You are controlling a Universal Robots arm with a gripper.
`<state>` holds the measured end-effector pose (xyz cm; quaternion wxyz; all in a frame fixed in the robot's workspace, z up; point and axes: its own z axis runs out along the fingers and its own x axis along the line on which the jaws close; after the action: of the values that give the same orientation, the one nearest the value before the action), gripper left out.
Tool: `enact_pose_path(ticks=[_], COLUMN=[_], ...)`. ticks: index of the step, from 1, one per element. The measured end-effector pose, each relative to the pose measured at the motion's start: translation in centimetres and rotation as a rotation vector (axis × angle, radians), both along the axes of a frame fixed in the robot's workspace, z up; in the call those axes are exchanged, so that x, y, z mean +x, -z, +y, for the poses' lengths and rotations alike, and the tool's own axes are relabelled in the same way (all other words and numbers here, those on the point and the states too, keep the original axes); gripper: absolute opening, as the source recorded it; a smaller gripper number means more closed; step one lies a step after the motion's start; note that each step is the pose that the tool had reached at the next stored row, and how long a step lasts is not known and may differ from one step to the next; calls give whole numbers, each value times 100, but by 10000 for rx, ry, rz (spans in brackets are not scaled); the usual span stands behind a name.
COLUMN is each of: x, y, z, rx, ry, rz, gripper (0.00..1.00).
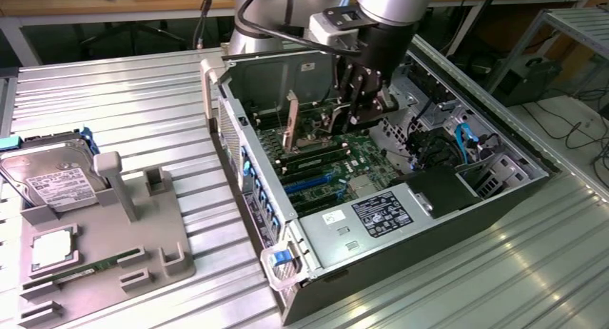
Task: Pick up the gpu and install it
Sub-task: 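Insert the gpu into the slot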
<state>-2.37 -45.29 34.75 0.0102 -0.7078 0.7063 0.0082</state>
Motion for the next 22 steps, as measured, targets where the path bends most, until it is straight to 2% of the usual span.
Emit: enact_pose_path(ticks=[3, 10, 14, 17, 22], x=[-65, -75, -153, -157, -190], y=[63, 218, 291, 346, 399], z=[0, -1, -3, -3, -5], rx=[0, -1, 0, 0, 1], ry=[39, 128, 126, 125, 126], rz=[-4, -4, -5, -4, -5], gripper=[27, 27, 27, 27, 27])
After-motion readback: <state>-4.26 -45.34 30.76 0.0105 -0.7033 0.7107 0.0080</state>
